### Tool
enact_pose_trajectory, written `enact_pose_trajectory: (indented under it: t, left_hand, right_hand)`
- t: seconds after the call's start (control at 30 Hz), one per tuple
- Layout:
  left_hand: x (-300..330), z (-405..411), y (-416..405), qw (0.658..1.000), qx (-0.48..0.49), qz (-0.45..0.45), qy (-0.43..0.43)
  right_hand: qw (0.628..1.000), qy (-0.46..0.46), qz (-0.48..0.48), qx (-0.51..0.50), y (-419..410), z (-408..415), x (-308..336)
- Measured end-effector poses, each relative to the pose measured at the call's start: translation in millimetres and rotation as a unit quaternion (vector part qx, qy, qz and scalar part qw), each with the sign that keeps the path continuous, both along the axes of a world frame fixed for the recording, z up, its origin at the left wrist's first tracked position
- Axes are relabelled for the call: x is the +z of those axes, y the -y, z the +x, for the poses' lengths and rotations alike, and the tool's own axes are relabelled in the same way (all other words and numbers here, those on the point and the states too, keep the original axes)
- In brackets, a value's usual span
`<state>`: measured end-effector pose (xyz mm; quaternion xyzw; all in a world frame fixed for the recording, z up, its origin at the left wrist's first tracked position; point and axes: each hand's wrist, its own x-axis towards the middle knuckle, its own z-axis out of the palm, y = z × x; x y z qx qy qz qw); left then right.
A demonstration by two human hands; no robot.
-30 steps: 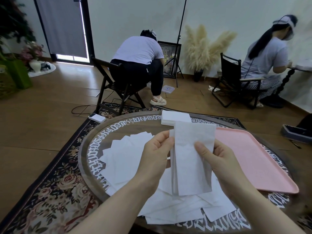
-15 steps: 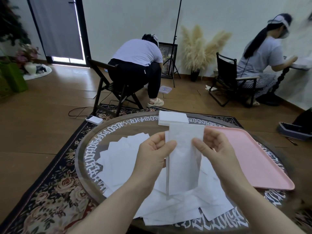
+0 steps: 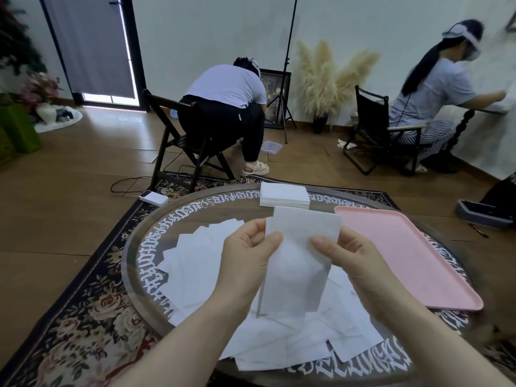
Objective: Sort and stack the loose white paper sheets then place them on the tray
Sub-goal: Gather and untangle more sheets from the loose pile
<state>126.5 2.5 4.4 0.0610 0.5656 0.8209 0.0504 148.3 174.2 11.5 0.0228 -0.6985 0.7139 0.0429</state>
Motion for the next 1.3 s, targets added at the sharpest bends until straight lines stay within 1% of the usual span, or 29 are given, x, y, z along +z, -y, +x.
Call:
enact_pose_trajectory:
  t: [0.07, 0.3, 0.43, 0.5, 0.57, 0.63, 0.7, 0.77, 0.97, 1.3]
  left_hand:
    - [0, -1, 1, 1.000, 0.004, 0.003, 0.008]
    - [-2, -5, 0, 0.997, 0.009, -0.003, 0.070]
    - [-1, -7, 4, 0.995, 0.061, -0.001, 0.077]
    - [0, -8, 6, 0.993, 0.084, -0.004, 0.081]
    - [0, -9, 7, 0.992, 0.097, -0.015, 0.081]
    - [0, -8, 7, 0.992, 0.097, -0.027, 0.080]
    - [1, -7, 6, 0.993, 0.085, -0.031, 0.080]
    - [2, -5, 4, 0.995, 0.061, -0.037, 0.076]
    - [3, 0, 1, 0.998, -0.010, -0.040, 0.050]
    - [4, 1, 1, 0.998, -0.036, -0.042, 0.042]
  right_hand:
    - [1.000, 0.013, -0.005, 0.005, 2, 0, -3]
    - [0.997, 0.021, -0.046, -0.060, 4, -3, -9]
    - [0.989, -0.006, -0.066, -0.132, 0, -3, -6]
    - [0.985, -0.025, -0.073, -0.152, -4, -2, -2]
    - [0.988, -0.031, -0.067, -0.133, -5, 0, 0]
    - [0.995, -0.017, -0.041, -0.087, -2, 2, 0]
    - [0.999, 0.002, -0.014, -0.045, 5, 4, -3]
    - [1.000, 0.010, -0.006, -0.029, 10, 5, -6]
    - [0.999, 0.015, 0.000, -0.037, 14, 2, -8]
    - [0.998, 0.010, 0.031, -0.046, 12, 2, -9]
